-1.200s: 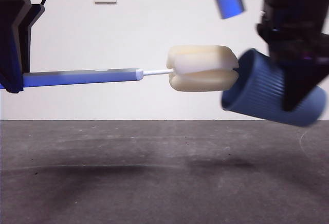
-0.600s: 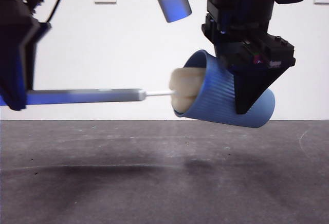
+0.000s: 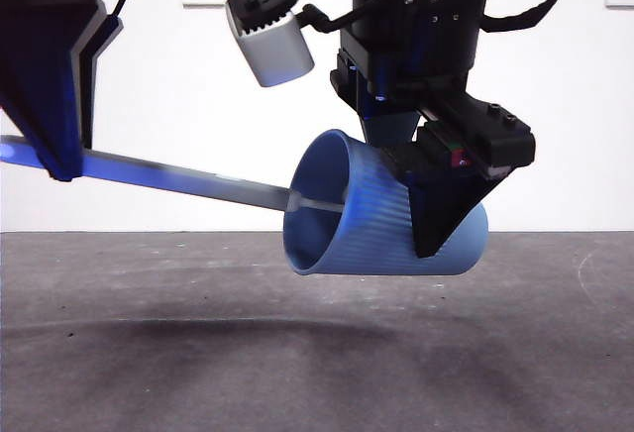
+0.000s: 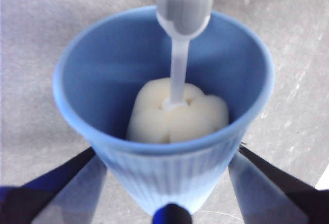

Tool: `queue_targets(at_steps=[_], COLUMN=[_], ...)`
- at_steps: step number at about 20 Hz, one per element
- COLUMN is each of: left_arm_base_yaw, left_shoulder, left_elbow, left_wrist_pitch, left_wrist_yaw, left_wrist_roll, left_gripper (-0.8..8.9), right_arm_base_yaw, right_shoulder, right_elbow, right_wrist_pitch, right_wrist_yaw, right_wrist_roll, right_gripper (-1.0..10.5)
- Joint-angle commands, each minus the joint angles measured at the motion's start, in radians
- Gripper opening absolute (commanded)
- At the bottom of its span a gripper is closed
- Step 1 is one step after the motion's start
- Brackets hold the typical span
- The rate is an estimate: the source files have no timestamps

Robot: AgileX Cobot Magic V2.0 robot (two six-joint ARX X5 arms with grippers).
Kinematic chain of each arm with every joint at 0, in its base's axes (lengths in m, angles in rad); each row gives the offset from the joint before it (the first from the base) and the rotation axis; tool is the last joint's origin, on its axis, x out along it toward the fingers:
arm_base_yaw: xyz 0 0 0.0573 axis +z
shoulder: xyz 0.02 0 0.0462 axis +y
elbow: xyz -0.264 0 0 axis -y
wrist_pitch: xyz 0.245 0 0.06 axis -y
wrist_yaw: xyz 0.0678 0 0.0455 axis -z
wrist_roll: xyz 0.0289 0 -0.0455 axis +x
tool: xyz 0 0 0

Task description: Pick up the cup brush,pick up the cup,insert the brush into the cup,clean the cup,put the cup brush back,put the cup back to the fixed position on the table

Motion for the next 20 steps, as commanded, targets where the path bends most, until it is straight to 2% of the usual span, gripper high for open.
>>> queue_targets(at_steps=[1, 4, 6, 12, 16, 20], left_arm_base_yaw=[-0.003, 0.014, 0.021, 0.051, 0.051, 0.051], left_shoulder=[0.008, -0.010, -0.036, -0.141, -0.153, -0.153], left_elbow=[0.000, 0.000, 0.000, 0.000, 0.000, 0.000], left_wrist_pitch=[-0.003, -0.071, -0.102, -0.267, -0.253, -0.194], left_wrist_yaw=[0.010, -0.022, -0.028, -0.041, -0.037, 0.018], left_wrist_roll=[-0.053, -0.063, -0.065, -0.074, -0.069, -0.059], left_gripper=[-0.09, -0.08, -0.08, -0.09, -0.09, -0.09], right_arm_base_yaw=[0.016, -0.005, -0.020, -0.048, -0.049, -0.050], right_shoulder=[0.008, 0.007, 0.007, -0.001, -0.002, -0.002], right_elbow=[0.003, 0.003, 0.003, 0.003, 0.003, 0.003], right_wrist_pitch=[0.000, -0.055, -0.090, -0.100, -0.082, -0.067], right_wrist_yaw=[0.040, 0.089, 0.087, 0.088, 0.088, 0.086], right_wrist_roll=[0.029, 0.063, 0.090, 0.100, 0.100, 0.098], right_gripper=[-0.1, -0.1, -0.1, -0.1, -0.1, -0.1])
